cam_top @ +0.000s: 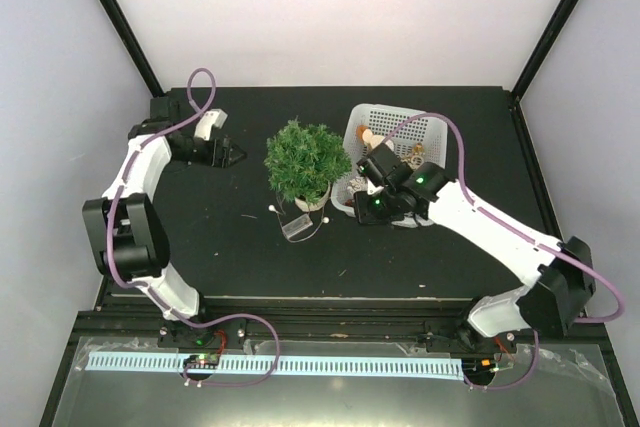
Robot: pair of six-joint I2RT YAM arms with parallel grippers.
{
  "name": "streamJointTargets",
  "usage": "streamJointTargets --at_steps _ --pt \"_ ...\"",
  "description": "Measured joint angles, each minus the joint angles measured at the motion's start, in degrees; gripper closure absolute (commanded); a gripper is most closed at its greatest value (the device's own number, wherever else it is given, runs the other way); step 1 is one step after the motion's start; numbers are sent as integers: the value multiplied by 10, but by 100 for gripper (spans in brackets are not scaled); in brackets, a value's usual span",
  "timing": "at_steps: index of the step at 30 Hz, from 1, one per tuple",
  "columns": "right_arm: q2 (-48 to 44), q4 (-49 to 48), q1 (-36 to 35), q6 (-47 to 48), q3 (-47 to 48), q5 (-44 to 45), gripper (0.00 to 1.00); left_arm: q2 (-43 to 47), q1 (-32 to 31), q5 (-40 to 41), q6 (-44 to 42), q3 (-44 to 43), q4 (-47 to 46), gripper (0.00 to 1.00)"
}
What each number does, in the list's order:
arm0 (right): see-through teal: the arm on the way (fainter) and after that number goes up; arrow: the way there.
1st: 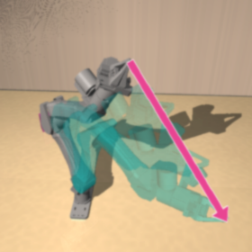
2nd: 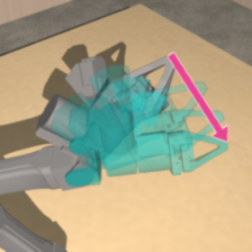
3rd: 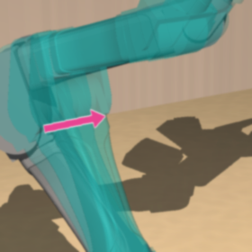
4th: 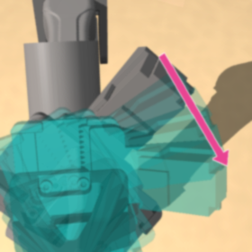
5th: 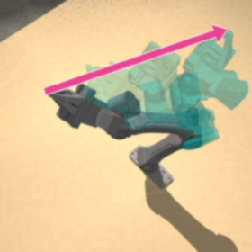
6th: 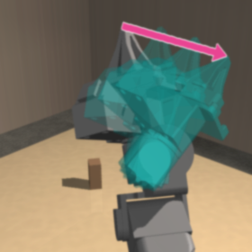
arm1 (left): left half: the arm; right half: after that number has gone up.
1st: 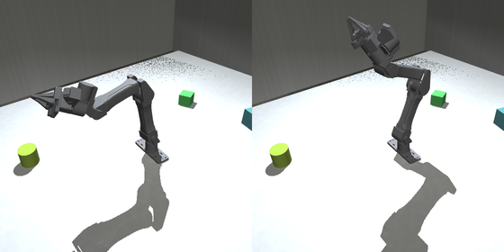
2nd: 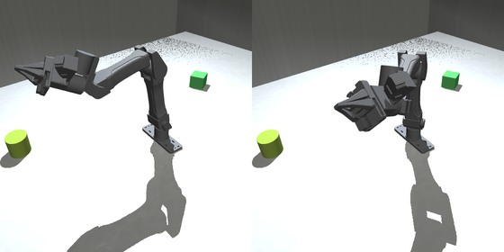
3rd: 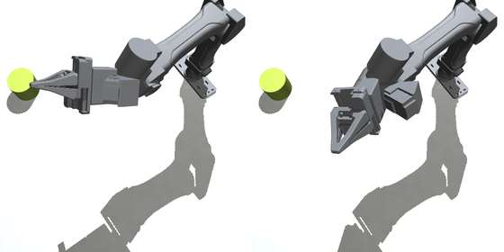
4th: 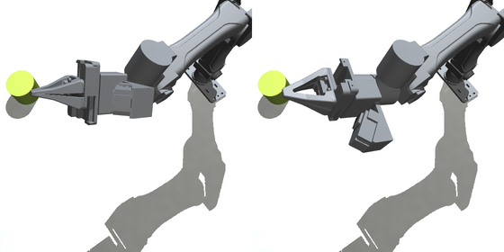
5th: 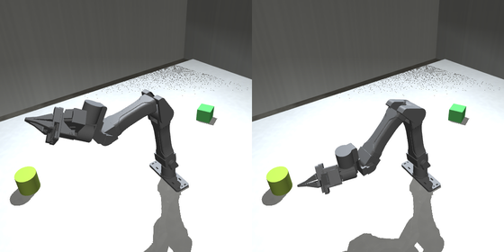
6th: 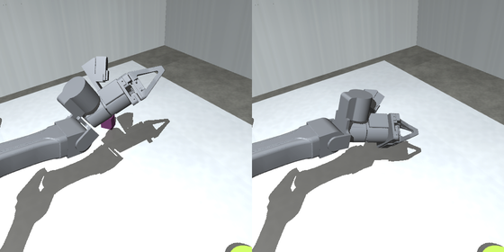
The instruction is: Decorate the small christmas tree
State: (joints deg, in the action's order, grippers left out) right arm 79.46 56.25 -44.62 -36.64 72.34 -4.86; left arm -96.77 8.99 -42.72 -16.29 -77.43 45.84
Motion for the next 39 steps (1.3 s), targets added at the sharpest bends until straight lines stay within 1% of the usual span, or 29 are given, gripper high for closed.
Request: streamJointTargets --at_steps 3,5,11,15,19,22,24,27,32,34,36,39 --pt "24 -39 0 -1 -24 -33 84 33 0 5 -14 0 25 21" --pt "39 -55 0 0 -28 -42 82 55 0 11 -22 -4 43 21" --pt "75 -97 21 17 -60 -60 81 116 0 36 -48 -40 108 20" --pt "80 -116 73 27 -104 -77 81 162 0 56 -69 -63 152 19" --pt "80 -131 150 38 -144 -85 81 207 0 75 -82 -66 182 18" --pt "78 -132 205 44 -153 -75 81 228 0 82 -88 -66 192 18" --pt "78 -128 235 48 -145 -57 81 231 0 85 -93 -65 193 18" --pt "77 -105 245 53 -108 -37 76 230 0 89 -104 -50 190 18" --pt "55 -83 224 60 -26 -44 56 222 0 89 -122 -20 187 18" --pt "38 -79 218 62 5 -60 54 220 0 89 -125 -8 182 18" --pt "34 -73 216 64 36 -78 54 220 0 88 -129 3 177 18" --pt "56 -67 215 81 79 -93 54 220 0 83 -135 6 169 18"
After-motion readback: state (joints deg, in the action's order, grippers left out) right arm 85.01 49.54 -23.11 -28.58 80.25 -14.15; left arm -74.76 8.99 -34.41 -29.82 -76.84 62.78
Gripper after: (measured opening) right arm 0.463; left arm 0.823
